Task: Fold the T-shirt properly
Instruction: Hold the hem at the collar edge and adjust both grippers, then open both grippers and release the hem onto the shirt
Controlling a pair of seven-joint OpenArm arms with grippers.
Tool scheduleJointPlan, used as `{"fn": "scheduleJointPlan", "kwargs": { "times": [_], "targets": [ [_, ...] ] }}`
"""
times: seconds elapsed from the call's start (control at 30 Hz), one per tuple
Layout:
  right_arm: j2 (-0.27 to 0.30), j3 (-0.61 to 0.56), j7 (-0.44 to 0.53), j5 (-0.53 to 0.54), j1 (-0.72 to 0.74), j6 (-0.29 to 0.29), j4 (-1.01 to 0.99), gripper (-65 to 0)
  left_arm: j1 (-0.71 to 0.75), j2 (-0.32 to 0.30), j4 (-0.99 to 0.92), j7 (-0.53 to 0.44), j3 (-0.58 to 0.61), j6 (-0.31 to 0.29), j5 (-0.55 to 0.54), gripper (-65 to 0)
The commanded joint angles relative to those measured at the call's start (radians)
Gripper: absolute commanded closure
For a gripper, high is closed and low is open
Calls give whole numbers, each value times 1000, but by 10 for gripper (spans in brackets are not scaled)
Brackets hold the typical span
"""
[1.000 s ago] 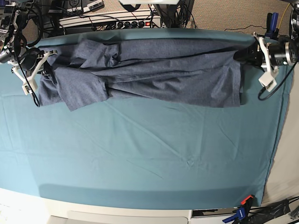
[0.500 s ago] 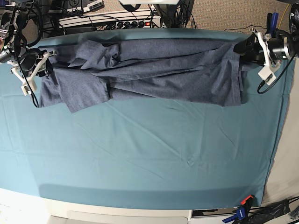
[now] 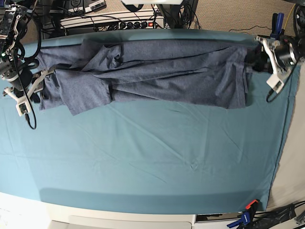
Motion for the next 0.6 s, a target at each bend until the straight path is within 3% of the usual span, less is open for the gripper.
{"fn": "scheduleJointPlan", "kwargs": {
  "times": [0.0, 0.13, 0.33, 0.57],
  "targets": [
    [19, 14, 31, -2, 16, -5, 15, -187, -17, -22, 14, -28, -10, 1, -16, -258],
    [-5, 14, 43, -16, 29, -5, 15, -187, -73, -21, 14, -63, -10, 28, -3, -258],
    [-95, 13, 57, -16, 29, -5, 15, -187, -113, -21, 14, -128, -7, 71, 74, -258],
    [-162, 11, 117, -53, 32, -3, 13, -187, -162, 35, -20, -146, -7, 132, 152, -258]
  ]
}}
